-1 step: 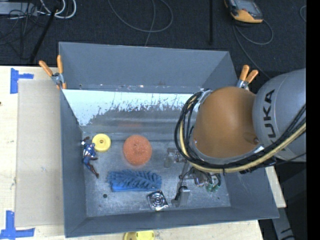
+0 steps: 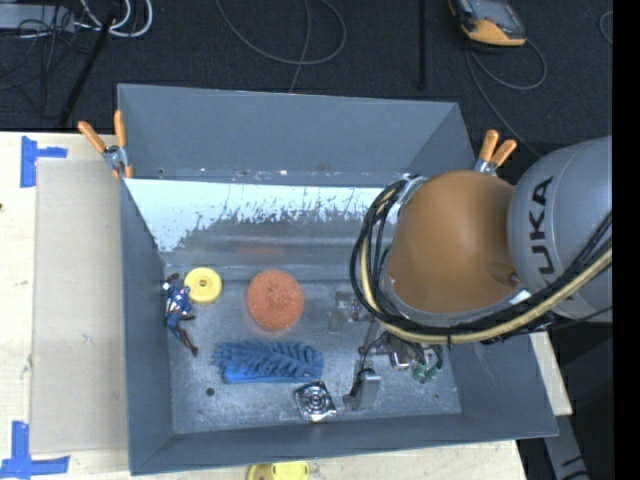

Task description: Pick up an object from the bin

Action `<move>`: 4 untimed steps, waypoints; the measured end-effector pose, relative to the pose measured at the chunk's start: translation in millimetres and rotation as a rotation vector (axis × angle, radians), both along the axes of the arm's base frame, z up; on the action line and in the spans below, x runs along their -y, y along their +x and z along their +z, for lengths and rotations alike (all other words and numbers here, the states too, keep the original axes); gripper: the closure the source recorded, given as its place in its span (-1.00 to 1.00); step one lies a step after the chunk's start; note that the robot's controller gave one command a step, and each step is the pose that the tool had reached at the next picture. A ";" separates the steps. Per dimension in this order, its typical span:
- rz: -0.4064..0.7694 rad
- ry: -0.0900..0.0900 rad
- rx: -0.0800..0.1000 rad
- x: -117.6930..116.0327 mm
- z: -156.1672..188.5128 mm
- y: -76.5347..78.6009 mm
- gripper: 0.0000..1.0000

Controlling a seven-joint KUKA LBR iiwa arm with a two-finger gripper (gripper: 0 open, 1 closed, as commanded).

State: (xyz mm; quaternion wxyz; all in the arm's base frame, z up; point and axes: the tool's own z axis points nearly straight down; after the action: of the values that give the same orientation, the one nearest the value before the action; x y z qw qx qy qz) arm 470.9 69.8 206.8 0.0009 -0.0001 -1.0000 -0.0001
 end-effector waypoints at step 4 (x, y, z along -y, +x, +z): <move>0.023 0.000 -0.001 -41.7 -137.9 29.7 1.00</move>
Offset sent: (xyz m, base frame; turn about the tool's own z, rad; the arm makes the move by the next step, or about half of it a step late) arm 0.0661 0.0301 -0.1045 -0.0725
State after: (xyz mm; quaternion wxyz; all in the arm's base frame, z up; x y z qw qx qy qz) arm 500.6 111.5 68.9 0.0015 0.0115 -0.9999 0.0001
